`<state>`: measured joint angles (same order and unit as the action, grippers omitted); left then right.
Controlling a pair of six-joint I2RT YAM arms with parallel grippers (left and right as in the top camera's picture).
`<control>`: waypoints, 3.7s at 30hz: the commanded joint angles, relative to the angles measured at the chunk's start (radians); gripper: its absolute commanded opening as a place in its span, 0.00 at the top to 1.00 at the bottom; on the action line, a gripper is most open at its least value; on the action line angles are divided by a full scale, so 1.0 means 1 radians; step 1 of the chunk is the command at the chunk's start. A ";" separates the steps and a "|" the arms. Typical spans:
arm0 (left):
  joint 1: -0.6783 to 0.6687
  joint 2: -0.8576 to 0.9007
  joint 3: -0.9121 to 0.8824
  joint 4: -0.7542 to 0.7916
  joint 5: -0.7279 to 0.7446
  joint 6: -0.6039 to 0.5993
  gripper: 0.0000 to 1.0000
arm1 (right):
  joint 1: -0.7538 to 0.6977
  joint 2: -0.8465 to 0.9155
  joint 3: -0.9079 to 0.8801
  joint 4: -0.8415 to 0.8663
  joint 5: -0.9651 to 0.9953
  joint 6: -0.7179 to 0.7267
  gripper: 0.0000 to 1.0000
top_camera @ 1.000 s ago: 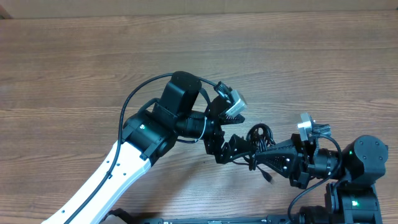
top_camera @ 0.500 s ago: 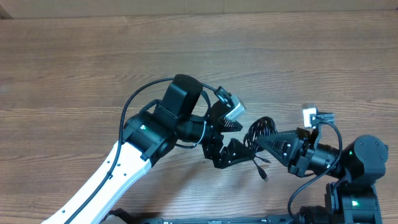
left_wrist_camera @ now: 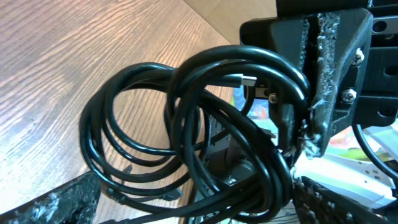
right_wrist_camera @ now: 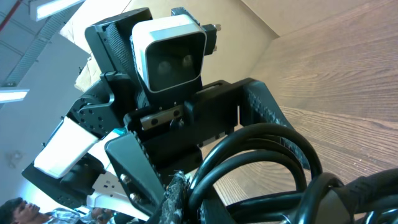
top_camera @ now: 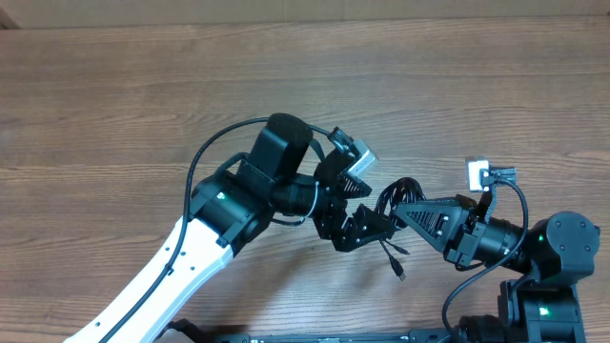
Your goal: Untangle cables
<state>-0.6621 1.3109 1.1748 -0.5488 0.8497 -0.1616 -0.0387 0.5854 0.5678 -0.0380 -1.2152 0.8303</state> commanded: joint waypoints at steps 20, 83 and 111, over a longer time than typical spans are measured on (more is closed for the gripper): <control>0.037 0.039 0.012 0.000 -0.124 -0.174 0.48 | -0.001 -0.006 0.006 0.007 -0.051 -0.023 0.96; -0.082 0.090 0.012 0.161 -0.393 -0.153 0.96 | -0.001 -0.006 0.006 0.118 -0.133 0.090 0.96; 0.081 0.090 0.012 0.090 -0.854 -0.288 0.96 | -0.001 -0.006 0.006 0.320 -0.354 0.090 0.96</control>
<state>-0.6346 1.3911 1.1889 -0.4606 0.1246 -0.4450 -0.0441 0.5915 0.5491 0.2764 -1.5074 0.9329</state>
